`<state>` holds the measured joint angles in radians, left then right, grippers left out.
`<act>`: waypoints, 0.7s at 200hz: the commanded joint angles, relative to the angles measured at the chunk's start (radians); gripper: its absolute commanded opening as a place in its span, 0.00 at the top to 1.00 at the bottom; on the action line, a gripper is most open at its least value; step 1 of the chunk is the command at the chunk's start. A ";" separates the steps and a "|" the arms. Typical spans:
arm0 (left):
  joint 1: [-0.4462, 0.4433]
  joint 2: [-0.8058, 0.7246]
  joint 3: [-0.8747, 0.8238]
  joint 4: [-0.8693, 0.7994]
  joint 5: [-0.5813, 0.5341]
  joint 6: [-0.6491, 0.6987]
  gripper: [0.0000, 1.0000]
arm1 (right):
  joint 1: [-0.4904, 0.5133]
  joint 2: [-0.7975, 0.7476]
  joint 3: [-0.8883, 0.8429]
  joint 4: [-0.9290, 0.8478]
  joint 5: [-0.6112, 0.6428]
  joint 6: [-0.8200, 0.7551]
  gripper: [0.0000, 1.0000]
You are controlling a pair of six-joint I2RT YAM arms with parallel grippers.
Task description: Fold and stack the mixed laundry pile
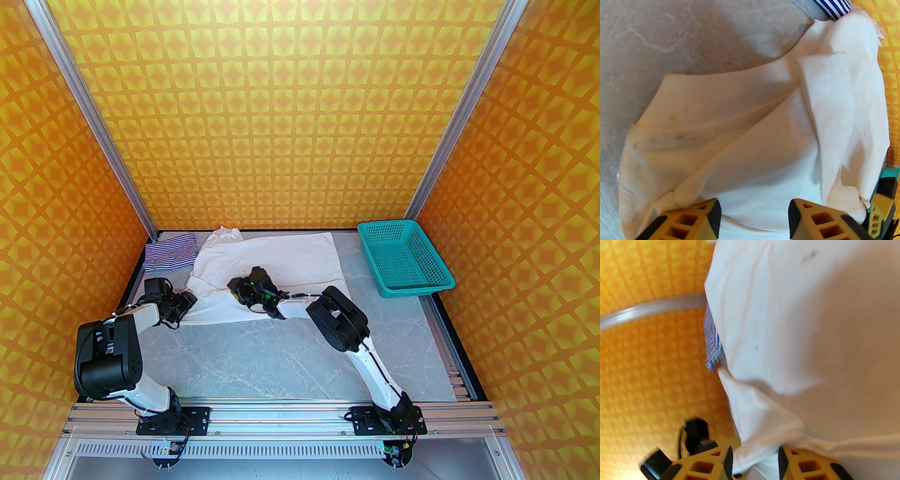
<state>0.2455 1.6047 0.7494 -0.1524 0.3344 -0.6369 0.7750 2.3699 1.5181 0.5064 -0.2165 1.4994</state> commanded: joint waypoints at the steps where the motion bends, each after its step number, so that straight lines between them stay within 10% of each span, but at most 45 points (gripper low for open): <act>1: 0.022 -0.003 -0.028 -0.025 -0.018 0.039 0.48 | -0.027 0.020 -0.021 0.069 0.068 0.091 0.61; 73: 0.034 -0.114 0.008 -0.118 -0.002 0.107 0.47 | -0.149 -0.278 -0.285 -0.110 0.031 -0.180 0.57; 140: -0.099 -0.082 0.100 -0.155 0.068 0.156 0.50 | -0.351 -0.592 -0.412 -0.854 0.122 -0.825 0.54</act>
<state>0.1898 1.4727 0.8043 -0.2852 0.3649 -0.5106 0.4904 1.8088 1.1351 0.0307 -0.1684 0.9802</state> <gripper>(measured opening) 0.508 0.457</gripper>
